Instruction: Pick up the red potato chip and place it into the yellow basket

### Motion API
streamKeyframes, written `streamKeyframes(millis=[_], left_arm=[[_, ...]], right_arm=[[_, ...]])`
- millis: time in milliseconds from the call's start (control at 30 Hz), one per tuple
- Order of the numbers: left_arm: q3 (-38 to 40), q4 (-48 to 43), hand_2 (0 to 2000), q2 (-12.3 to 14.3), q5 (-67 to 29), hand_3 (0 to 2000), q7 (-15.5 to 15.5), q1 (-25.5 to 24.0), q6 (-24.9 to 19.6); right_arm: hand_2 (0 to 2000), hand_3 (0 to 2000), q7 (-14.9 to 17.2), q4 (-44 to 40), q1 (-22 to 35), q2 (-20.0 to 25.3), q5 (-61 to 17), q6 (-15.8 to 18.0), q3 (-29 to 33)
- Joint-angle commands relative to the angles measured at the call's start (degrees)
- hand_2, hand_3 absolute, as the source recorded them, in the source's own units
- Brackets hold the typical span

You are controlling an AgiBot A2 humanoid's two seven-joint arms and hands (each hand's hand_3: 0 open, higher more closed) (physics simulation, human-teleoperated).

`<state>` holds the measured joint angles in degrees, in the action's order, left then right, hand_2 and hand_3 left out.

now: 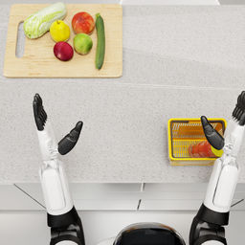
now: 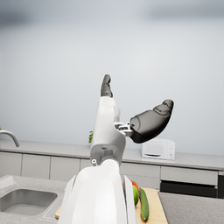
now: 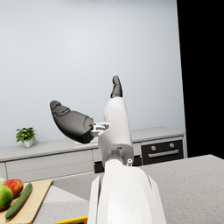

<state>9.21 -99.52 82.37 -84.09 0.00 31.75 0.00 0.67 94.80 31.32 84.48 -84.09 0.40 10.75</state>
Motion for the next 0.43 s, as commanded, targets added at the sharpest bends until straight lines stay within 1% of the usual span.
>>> streamKeyframes(millis=[33, 67, 100, 433], left_arm=[[1.28, 2.76, 0, -0.84, 0.0, 0, 0.0, 3.46, 0.0], [1.22, 3.72, 0, -0.7, 0.0, 0, 0.0, 2.98, 0.0], [0.7, 2.0, 0, -0.42, 0.0, 0, 0.0, 1.65, 0.0], [1.2, 3.78, 0, -0.53, 0.01, 0, 0.0, 2.1, 0.0]], right_arm=[[0, 0, -0.19, 0.66, 1.26, -0.3, 0.0, -0.11, -0.61], [0, 0, -0.32, 0.34, 0.43, -0.13, 0.0, -0.2, -1.19], [0, 0, -0.42, 0.21, 0.18, -0.09, 0.0, -0.25, -0.53], [0, 0, -0.66, 0.18, -0.39, 0.01, 0.0, -0.4, -1.16]])
